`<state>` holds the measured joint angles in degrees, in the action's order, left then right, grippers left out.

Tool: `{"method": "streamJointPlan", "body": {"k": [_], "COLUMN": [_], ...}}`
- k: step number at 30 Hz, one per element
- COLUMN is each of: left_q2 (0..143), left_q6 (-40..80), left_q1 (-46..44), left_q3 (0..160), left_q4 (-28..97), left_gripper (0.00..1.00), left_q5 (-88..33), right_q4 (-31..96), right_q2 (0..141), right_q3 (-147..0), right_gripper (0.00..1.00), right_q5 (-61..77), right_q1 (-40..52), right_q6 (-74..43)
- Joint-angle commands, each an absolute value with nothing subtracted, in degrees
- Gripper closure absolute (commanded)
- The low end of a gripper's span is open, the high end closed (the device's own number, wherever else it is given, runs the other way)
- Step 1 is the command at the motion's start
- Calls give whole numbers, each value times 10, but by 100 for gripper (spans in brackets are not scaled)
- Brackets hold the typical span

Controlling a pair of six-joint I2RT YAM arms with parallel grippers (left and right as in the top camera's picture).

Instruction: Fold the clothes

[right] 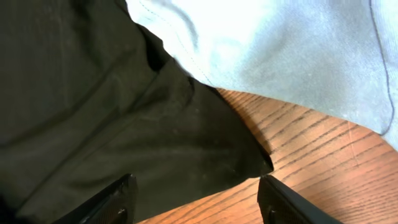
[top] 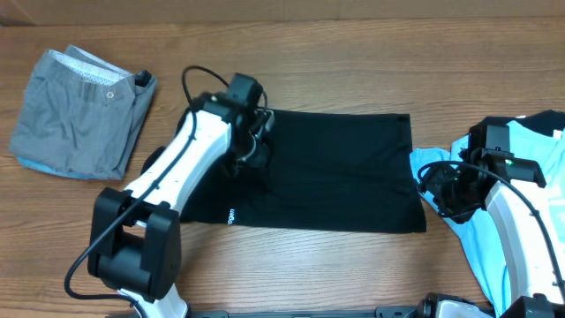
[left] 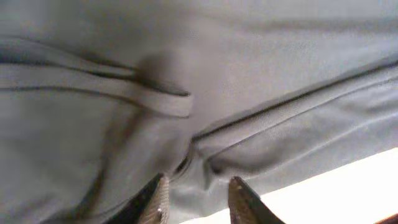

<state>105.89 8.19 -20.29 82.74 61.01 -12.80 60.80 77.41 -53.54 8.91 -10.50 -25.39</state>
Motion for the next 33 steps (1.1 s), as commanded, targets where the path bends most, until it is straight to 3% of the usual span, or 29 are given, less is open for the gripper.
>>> {"method": "streamJointPlan", "body": {"k": [1, 2, 8, 15, 21, 24, 29, 32, 33], "left_q2": [1060, 1060, 1077, 1184, 1238, 1253, 1260, 1260, 1260], "left_q6": [90, 87, 12, -34, -52, -54, -63, -78, -78], "left_q1": [-161, -153, -146, -146, -147, -145, -145, -145, -145], "left_q3": [947, 969, 1001, 1001, 1001, 1001, 1001, 1001, 1001], "left_q4": [639, 637, 570, 502, 436, 413, 424, 439, 441], "left_gripper": [51, 46, 37, 40, 35, 39, 68, 71, 64], "left_q5": [-97, -104, -64, -34, -7, -6, -6, 7, 11], "right_q4": [580, 568, 540, 490, 469, 452, 417, 398, 391], "right_q2": [768, 768, 768, 768, 768, 769, 781, 797, 805], "right_q3": [-550, -550, -590, -627, -627, -627, -627, -627, -627], "right_gripper": [34, 34, 31, 28, 25, 25, 24, 24, 24], "right_q5": [143, 168, 224, 229, 229, 228, 218, 208, 208], "right_q1": [-106, -106, -106, -106, -106, -106, -106, -106, -106], "right_q6": [-219, -209, -193, -193, -199, -201, -209, -215, -215]}}
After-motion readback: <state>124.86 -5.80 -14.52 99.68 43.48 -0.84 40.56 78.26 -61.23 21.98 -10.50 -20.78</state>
